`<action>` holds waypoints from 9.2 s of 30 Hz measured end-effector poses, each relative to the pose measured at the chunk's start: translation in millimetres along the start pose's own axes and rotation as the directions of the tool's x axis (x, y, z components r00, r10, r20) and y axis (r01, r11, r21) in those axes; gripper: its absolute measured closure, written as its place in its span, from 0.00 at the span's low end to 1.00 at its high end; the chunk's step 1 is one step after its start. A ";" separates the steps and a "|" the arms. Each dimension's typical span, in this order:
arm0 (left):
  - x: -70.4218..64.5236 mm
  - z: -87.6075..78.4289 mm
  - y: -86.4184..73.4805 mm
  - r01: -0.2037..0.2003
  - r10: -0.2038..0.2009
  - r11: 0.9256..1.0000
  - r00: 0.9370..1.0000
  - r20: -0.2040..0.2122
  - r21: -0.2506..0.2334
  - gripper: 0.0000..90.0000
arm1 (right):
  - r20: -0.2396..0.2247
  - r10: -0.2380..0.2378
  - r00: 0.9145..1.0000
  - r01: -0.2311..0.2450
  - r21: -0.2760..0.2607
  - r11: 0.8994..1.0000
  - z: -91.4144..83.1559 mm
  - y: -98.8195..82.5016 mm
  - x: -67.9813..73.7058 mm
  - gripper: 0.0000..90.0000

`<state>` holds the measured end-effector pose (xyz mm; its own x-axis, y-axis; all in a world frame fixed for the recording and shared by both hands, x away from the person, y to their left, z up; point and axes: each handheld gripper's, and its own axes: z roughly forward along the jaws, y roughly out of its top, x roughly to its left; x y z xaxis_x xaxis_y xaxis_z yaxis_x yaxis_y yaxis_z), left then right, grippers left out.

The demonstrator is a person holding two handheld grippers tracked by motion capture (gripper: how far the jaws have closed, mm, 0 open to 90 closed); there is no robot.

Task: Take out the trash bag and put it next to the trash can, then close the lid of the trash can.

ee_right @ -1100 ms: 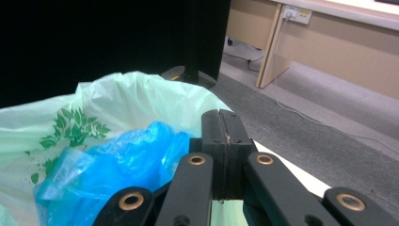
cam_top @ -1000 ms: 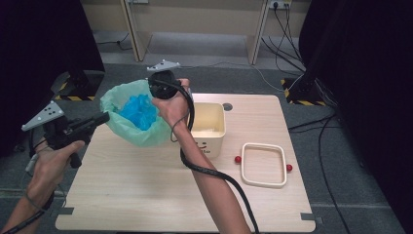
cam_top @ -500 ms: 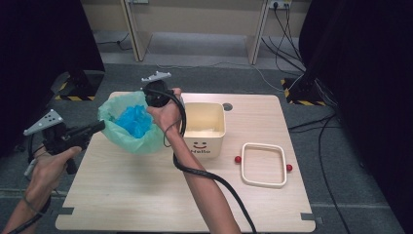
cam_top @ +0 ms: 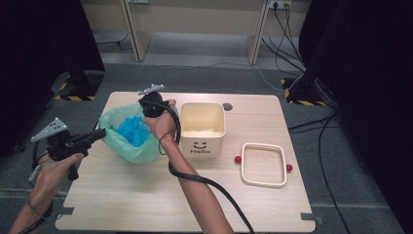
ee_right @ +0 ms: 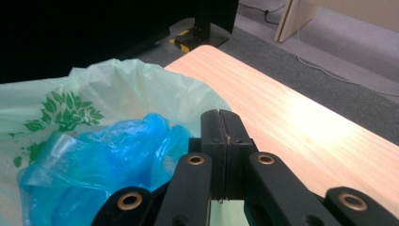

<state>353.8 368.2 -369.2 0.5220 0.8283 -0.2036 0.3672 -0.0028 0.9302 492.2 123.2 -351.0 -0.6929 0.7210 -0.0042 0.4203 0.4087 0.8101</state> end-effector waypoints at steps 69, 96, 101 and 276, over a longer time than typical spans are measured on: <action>-74.0 46.8 5.9 -0.026 0.019 0.996 0.996 0.085 0.083 0.32 | 0.085 0.122 0.989 -0.112 -0.119 0.987 -133.4 -48.4 -101.8 0.17; -139.9 97.5 -8.9 -0.103 0.070 0.986 0.969 0.237 0.128 0.20 | 0.194 0.269 0.943 -0.246 -0.138 0.960 -200.5 -124.1 -177.9 0.17; -150.6 105.5 -12.9 -0.108 0.074 0.987 0.963 0.261 0.119 0.19 | 0.213 0.291 0.933 -0.266 -0.140 0.954 -205.7 -138.9 -187.0 0.17; -212.3 191.7 -146.4 -0.391 0.282 0.843 0.906 0.315 0.369 0.16 | 0.347 0.415 0.841 -0.363 -0.206 0.909 -241.1 -233.6 -228.4 0.90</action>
<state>336.8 85.4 -520.7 0.8192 0.5733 -0.0183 0.3897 -0.5329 0.7511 411.0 -271.9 -397.9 -0.2051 0.9702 0.1289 0.5133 -0.0056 0.8582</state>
